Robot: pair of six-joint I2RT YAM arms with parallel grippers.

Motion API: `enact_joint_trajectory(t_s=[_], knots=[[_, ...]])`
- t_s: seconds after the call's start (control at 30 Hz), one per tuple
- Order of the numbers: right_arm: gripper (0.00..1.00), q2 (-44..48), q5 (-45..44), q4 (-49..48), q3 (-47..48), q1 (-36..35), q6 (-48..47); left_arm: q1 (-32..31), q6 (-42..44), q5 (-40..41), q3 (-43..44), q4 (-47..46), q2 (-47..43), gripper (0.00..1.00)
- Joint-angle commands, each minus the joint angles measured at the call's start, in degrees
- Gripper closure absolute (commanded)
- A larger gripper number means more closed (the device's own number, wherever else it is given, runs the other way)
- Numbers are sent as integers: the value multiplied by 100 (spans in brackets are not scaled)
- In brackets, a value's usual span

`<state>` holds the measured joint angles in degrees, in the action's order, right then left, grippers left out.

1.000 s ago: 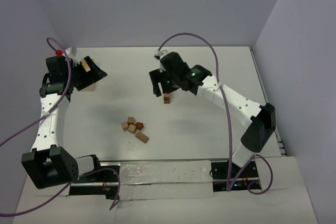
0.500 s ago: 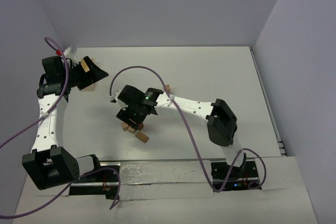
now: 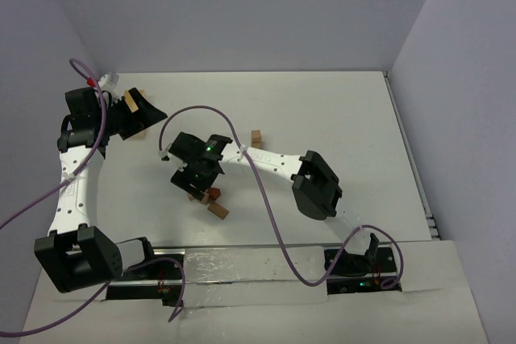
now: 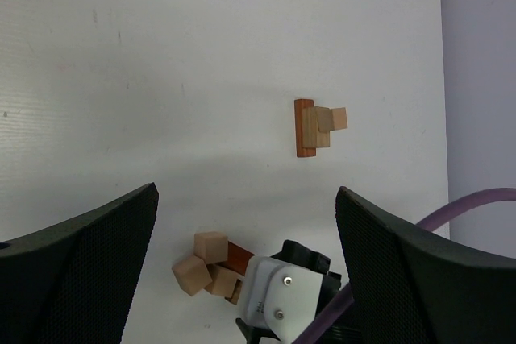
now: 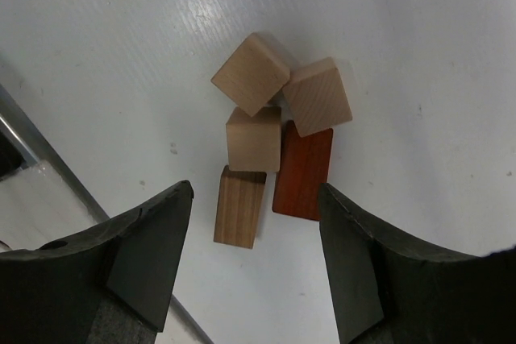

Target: Build the wood block tower

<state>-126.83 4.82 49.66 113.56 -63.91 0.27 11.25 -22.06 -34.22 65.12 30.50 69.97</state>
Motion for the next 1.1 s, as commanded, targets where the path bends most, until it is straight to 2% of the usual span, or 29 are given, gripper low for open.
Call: enact_joint_trajectory(t_s=[0.0,1.07], knots=[[30,-246,122,192,344,-67,-62,36,-5,-101,8,-246,-124,4],[33,-814,7,88,574,-157,-98,41,-35,-12,10,-237,-60,4]])
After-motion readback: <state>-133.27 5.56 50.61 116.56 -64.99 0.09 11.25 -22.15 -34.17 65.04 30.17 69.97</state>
